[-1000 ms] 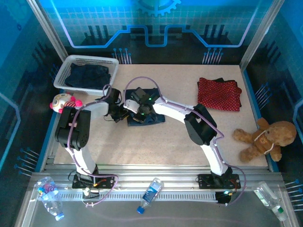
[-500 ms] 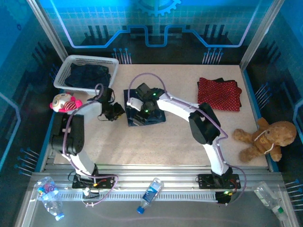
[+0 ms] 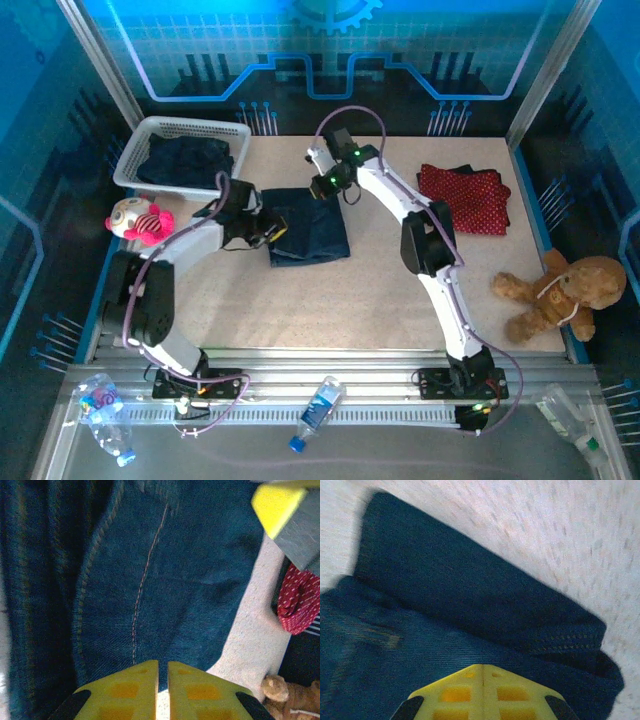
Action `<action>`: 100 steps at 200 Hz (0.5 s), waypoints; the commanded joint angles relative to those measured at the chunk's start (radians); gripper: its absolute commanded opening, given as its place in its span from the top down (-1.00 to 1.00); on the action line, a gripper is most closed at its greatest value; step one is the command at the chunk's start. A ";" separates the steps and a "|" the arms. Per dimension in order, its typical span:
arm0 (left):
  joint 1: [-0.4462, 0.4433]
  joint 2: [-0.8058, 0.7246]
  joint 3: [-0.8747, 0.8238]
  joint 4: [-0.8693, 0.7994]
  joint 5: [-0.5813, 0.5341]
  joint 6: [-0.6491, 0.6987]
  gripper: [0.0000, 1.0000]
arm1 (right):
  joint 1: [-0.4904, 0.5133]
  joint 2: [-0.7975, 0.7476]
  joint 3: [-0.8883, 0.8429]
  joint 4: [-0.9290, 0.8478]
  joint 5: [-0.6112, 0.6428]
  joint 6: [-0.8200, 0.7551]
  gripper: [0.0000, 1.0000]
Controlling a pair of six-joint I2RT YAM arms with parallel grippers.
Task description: Fold and stack the skirts
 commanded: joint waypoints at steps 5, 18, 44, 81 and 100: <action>0.004 0.120 0.041 -0.010 0.046 -0.014 0.78 | -0.028 0.017 -0.038 -0.115 -0.012 0.155 0.93; 0.010 0.160 0.061 -0.050 0.026 0.025 0.78 | -0.042 -0.042 -0.168 -0.082 -0.023 0.209 0.93; 0.040 0.234 0.134 -0.137 -0.050 0.125 0.77 | -0.044 -0.245 -0.527 0.057 -0.090 0.360 0.92; 0.081 0.398 0.383 -0.258 -0.071 0.269 0.76 | 0.020 -0.567 -1.093 0.588 -0.310 0.877 0.69; 0.079 0.429 0.520 -0.312 -0.036 0.303 0.68 | 0.044 -0.662 -1.143 0.618 -0.239 0.935 0.46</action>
